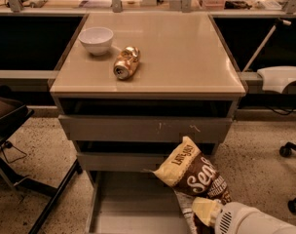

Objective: Pick brown chip bag from bottom drawer and place on counter

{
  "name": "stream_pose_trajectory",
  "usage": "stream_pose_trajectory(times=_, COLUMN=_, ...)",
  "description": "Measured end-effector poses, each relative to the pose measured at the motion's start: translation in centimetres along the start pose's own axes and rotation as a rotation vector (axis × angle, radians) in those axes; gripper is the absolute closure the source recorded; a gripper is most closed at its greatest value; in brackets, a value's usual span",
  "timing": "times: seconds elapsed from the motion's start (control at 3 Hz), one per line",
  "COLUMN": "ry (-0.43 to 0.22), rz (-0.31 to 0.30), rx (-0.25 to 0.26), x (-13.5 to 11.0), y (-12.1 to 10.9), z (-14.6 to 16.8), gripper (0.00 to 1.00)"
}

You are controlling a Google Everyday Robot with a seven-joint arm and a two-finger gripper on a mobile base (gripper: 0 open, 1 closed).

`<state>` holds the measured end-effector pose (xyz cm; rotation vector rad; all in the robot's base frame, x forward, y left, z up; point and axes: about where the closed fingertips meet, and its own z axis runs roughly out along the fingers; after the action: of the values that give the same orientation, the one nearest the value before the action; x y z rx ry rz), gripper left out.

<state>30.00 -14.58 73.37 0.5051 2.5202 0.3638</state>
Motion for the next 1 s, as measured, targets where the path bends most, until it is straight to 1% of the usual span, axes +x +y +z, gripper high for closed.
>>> stream_pose_trajectory(times=0.33, ry=0.000, rz=-0.060, rx=-0.004, x=-1.7, y=3.8, z=0.6, gripper=1.00)
stream_pose_trajectory(times=0.67, ry=0.045, rz=-0.143, rx=-0.004, x=-0.2, y=7.4, z=1.9, gripper=1.00)
stream_pose_trajectory(times=1.0, ry=0.045, rz=-0.144, rx=-0.004, x=-0.2, y=7.4, z=1.9, gripper=1.00)
